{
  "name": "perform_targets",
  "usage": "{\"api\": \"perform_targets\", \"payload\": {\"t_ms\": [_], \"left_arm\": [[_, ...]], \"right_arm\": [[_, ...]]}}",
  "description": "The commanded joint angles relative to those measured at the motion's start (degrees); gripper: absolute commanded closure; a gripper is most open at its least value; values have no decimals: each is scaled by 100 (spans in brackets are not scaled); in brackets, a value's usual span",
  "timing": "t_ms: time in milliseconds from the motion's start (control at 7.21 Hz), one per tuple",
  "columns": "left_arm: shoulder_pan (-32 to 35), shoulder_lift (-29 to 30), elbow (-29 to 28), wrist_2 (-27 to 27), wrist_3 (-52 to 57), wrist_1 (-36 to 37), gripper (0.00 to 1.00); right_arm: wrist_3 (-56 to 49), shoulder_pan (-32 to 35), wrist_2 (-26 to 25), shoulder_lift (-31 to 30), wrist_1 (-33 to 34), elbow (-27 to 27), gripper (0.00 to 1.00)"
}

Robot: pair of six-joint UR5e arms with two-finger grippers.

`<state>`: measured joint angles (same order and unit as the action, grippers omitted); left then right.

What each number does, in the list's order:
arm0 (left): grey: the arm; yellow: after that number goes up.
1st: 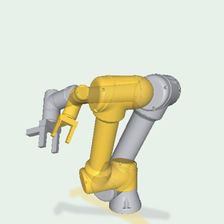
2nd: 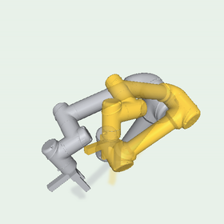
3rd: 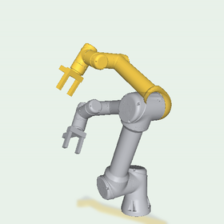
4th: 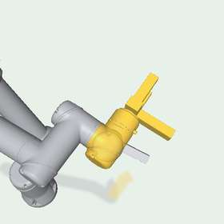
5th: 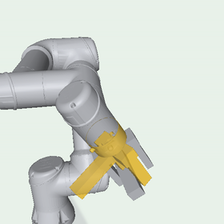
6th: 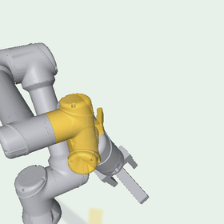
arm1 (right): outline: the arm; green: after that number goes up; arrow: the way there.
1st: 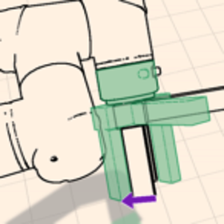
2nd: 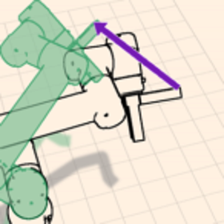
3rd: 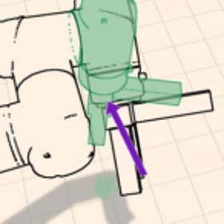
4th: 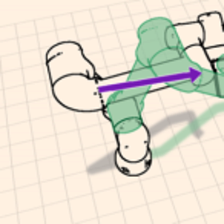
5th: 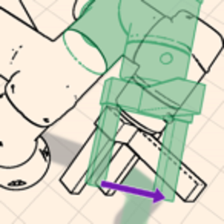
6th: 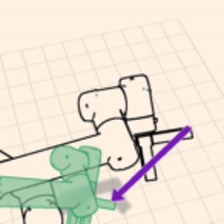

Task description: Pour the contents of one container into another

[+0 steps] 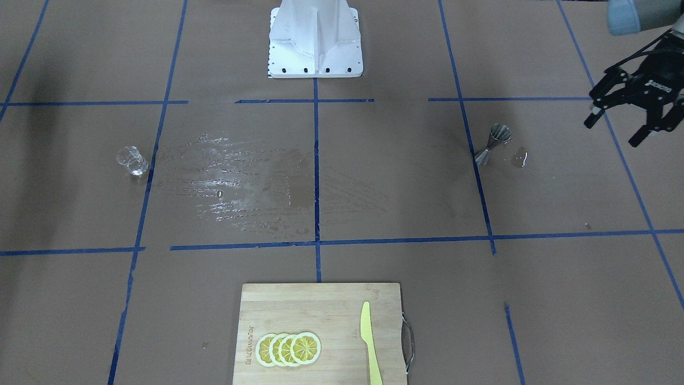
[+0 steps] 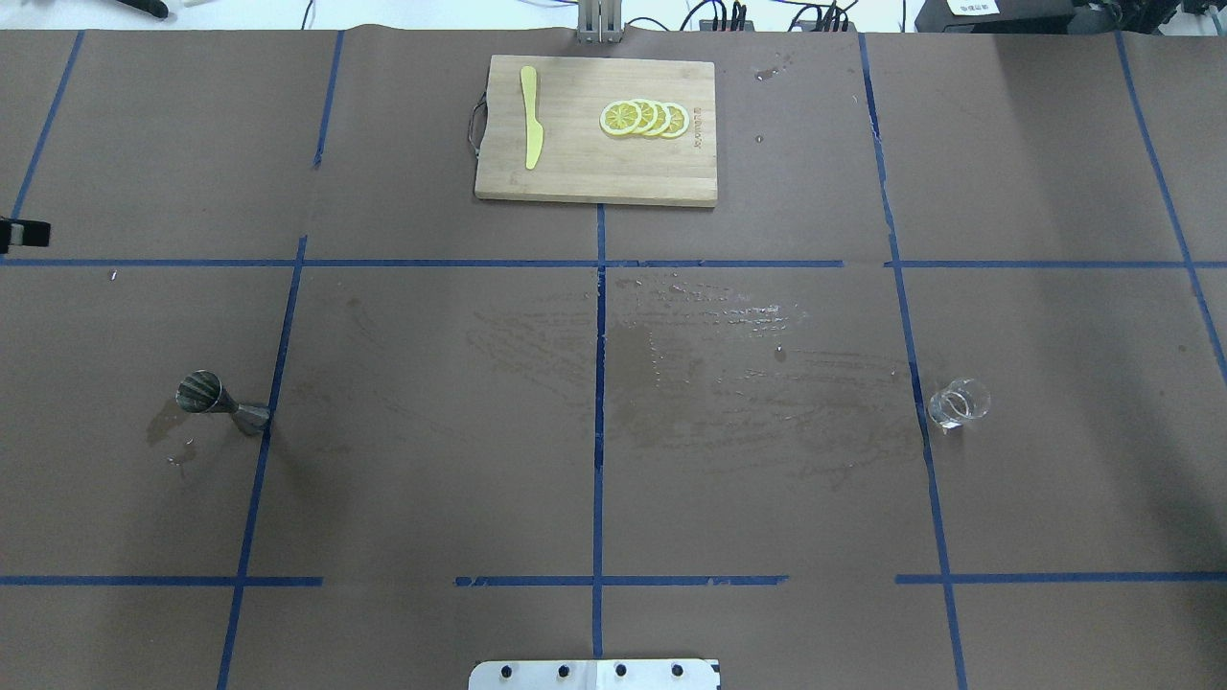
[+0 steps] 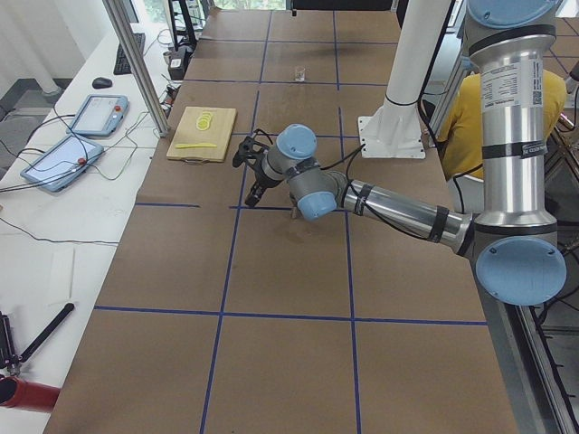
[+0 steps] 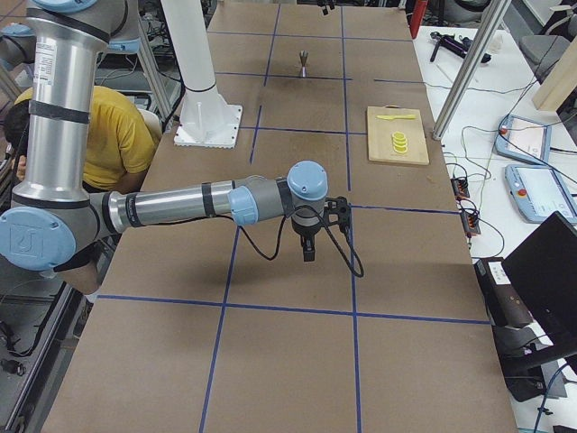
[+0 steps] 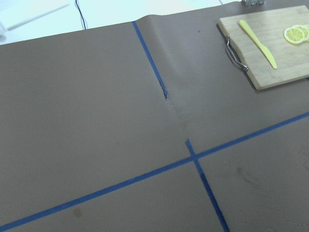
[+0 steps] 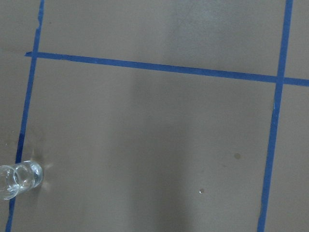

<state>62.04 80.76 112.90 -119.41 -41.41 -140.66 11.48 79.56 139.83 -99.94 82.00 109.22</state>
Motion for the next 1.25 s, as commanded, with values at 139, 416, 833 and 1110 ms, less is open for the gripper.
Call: {"api": "perform_targets", "payload": {"t_ms": [139,416,833,1110], "left_arm": [[-2234,-1069,153,2971,-1970,-1827,11],[-3777,-1343,136,5264,-2108,-2185,4],[-5426,-1432,-56,8136,-2161,-2141,1],[-5877,-1031,-554,8871,-2161,-2124,1]], "right_arm": [[21,-168,1,0,-492,-15,0],[21,-195,-8,44,-510,-15,0],[56,-204,-25,53,-501,-24,0],[21,-204,-26,53,-501,-24,0]]}}
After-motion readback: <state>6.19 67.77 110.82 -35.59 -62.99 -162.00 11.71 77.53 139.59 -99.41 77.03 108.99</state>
